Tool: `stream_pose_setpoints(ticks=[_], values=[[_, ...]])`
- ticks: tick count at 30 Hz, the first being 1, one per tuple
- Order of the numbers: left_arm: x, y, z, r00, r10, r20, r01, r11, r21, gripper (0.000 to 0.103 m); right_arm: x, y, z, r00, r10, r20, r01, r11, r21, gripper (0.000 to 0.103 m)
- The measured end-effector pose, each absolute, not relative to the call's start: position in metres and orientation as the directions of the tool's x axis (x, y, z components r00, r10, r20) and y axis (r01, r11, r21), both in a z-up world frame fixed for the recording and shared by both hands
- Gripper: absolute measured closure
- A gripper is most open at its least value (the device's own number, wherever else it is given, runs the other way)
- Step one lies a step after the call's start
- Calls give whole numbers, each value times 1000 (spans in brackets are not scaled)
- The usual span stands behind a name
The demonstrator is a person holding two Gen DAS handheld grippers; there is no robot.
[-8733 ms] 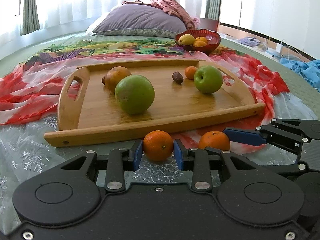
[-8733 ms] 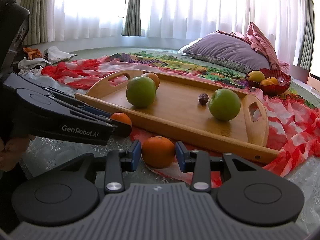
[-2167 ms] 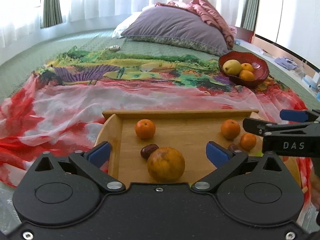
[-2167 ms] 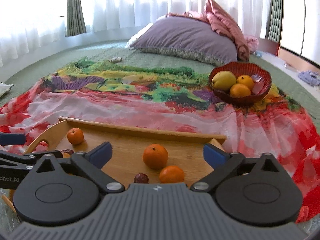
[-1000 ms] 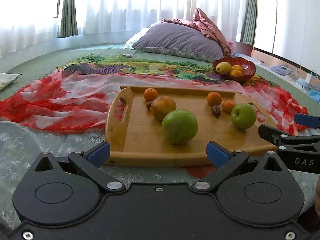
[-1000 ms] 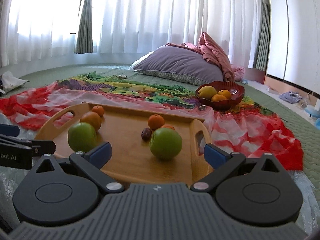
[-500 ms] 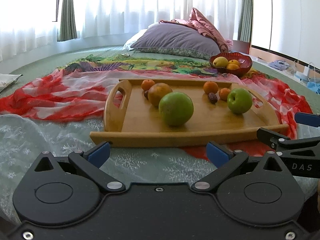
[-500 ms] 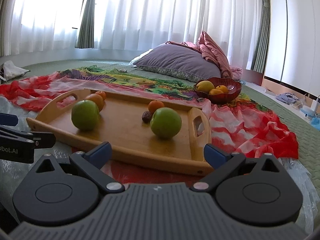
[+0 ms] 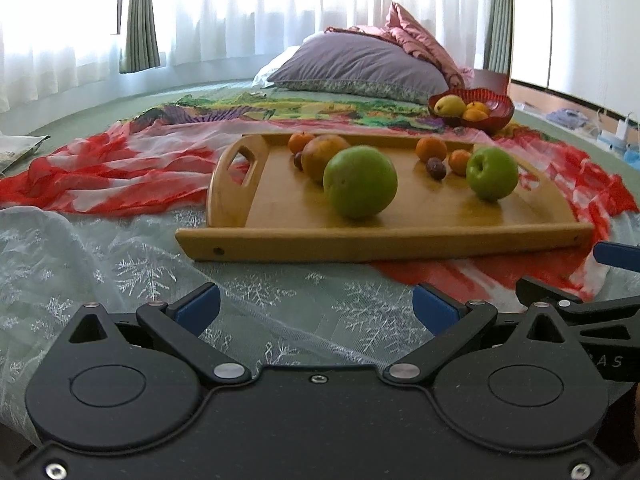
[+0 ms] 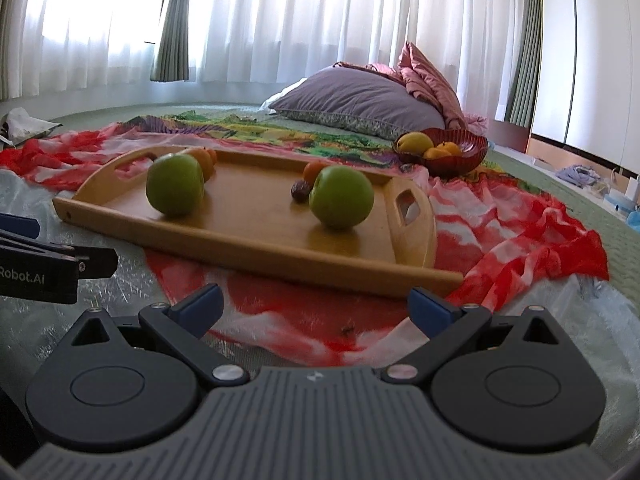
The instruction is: Organize fruits
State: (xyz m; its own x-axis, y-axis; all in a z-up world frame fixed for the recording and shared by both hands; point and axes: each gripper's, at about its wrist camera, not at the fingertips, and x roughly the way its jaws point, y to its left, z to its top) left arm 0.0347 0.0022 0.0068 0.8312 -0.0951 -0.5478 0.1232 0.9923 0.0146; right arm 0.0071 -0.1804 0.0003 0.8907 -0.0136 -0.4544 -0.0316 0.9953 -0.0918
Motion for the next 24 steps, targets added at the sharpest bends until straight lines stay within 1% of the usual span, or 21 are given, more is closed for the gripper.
stream_pose_setpoints(ticks=[5,15,24], values=[[38,-1,-4,817,-62,-574,108,993,46,0,10,-181,-10,881,3,-473,-46,996,-79,0],[41,-1,-9,816,-62,-575,104,994,41,0,14,-184,-18,876,20,-482,-40,999,-30,0],[45,-4,-11,812,-46,-582,97,994,58,0,16,-184,-23,874,26,-486,-49,998,-34,0]])
